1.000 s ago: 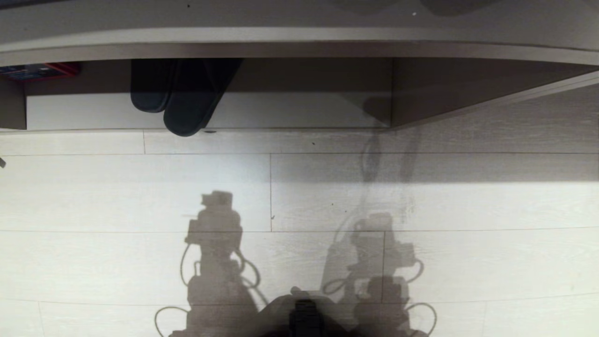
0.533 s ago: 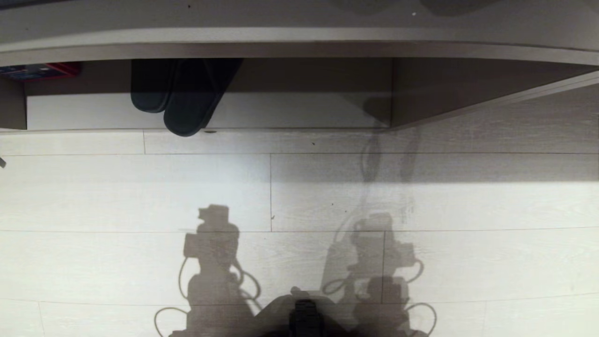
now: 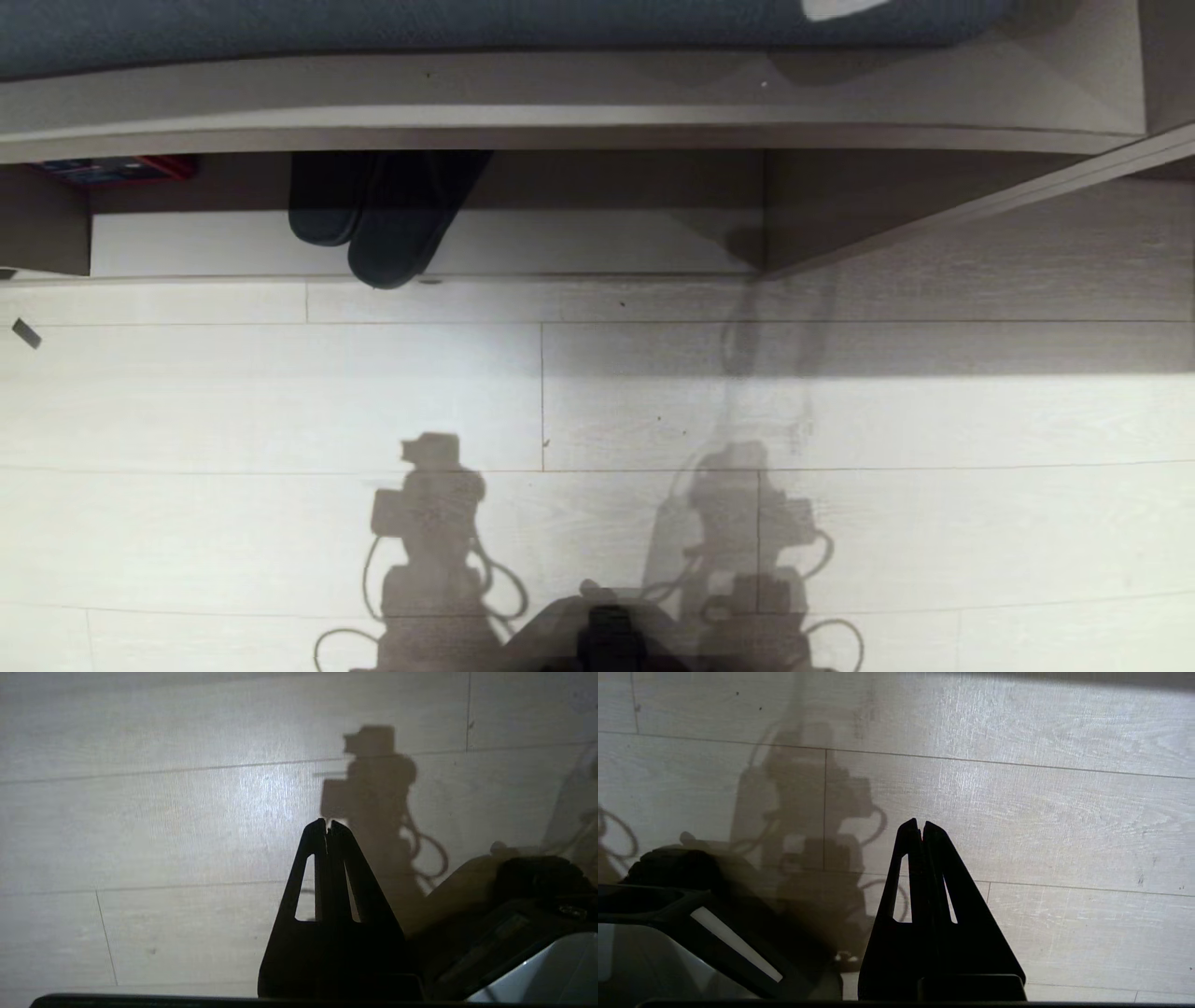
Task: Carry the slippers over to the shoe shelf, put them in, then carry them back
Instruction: Pick up the slippers in the shoe cabinet
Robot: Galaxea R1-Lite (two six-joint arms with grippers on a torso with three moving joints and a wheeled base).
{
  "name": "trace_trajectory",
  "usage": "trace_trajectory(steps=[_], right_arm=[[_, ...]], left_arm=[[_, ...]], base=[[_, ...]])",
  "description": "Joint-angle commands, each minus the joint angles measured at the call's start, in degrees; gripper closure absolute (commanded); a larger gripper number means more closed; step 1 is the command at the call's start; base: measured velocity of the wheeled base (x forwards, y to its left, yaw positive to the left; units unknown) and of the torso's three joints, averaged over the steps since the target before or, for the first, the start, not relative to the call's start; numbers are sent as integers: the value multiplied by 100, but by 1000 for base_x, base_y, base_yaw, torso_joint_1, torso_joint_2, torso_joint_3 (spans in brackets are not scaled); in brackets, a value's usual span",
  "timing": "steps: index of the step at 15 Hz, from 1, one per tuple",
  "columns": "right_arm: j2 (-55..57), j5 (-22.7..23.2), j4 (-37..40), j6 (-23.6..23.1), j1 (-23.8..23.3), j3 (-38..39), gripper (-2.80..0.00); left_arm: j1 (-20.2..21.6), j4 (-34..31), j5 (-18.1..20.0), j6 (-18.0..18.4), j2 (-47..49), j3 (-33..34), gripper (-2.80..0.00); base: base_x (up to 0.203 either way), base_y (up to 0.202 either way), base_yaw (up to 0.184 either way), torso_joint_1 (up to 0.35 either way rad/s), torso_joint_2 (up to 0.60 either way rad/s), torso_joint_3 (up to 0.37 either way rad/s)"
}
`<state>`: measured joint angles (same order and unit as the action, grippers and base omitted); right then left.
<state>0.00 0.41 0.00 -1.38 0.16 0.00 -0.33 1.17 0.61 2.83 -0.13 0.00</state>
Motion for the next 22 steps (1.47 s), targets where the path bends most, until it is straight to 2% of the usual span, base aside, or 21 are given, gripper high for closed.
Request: trace_trajectory(steps=[1, 5, 22], right_arm=[[0, 2, 0, -3, 2, 0, 0], [0, 2, 0, -3, 2, 0, 0], [0, 2, 0, -3, 2, 0, 0]], left_arm=[[-2, 9, -17, 30, 9, 39, 0], [-2, 24, -17, 113, 13, 44, 0], [-2, 24, -17, 48, 13, 44, 0]], base=[[0, 0, 0, 2, 2, 188], [0, 0, 0, 1, 3, 202], [0, 0, 0, 3, 3, 202]])
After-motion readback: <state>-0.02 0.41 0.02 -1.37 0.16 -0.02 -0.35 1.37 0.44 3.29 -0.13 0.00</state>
